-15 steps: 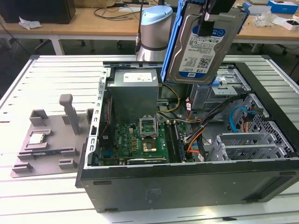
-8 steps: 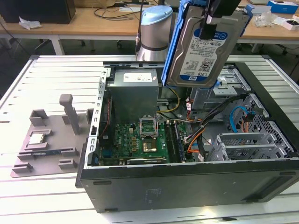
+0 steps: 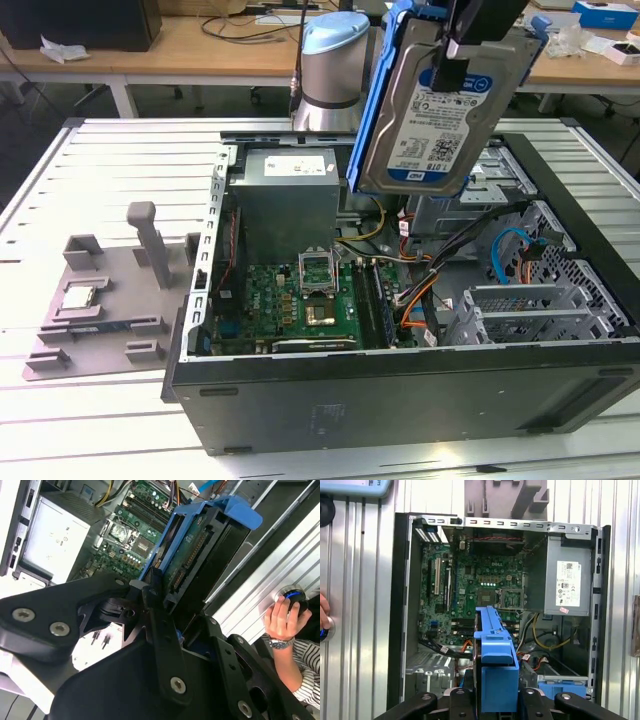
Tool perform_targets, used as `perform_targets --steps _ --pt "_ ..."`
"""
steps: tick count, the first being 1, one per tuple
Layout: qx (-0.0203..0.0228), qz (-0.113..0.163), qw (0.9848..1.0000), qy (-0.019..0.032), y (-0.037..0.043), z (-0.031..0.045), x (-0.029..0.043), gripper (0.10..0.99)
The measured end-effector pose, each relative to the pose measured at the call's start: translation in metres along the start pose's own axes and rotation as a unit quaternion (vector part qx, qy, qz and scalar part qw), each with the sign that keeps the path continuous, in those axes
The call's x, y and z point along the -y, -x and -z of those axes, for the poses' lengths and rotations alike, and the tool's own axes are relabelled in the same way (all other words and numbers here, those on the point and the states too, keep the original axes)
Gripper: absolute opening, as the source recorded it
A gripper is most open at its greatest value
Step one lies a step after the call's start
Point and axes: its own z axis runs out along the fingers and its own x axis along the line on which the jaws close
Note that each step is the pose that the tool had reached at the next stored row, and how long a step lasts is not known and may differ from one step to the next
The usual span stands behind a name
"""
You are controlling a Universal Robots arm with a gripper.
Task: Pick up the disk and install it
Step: 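Pick up the disk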
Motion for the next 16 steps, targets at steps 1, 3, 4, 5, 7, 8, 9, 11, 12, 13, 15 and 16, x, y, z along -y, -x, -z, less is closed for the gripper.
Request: perform_targets --steps 1,3,4,5,7,8,9,11,12,13,15,16 --pt "0.0 0.0 1.0 0.0 -0.0025 0.0 -0.0001 0.365" --pt "0.0 0.0 1.0 0.0 -0.0049 -0.0001 -0.0002 0.365" --pt "0.0 0.0 1.0 0.0 -0.007 -0.0001 -0.0003 0.365" --pt "0.0 0.0 1.0 0.0 -0.0085 -0.0001 -0.0003 0.365" --pt "0.0 0.0 1.0 0.0 -0.0111 -0.0001 -0.0004 0.365" --pt "0.0 0.0 1.0 0.0 -0.0122 -0.0002 -0.0005 0.365" --pt "0.0 0.0 1.0 0.0 -0.0133 -0.0002 -0.0005 0.365" --pt "0.0 0.0 1.0 0.0 -0.0168 -0.0003 -0.0006 0.365" --pt "0.0 0.0 1.0 0.0 -0.0175 -0.0002 -0.0006 0.365" --pt "0.0 0.0 1.0 0.0 -0.0188 -0.0003 -0.0007 0.365" --pt "0.0 0.0 1.0 0.0 -0.0218 -0.0003 -0.0008 0.365" --pt "0.0 0.0 1.0 0.0 -0.0229 -0.0003 -0.0008 0.365"
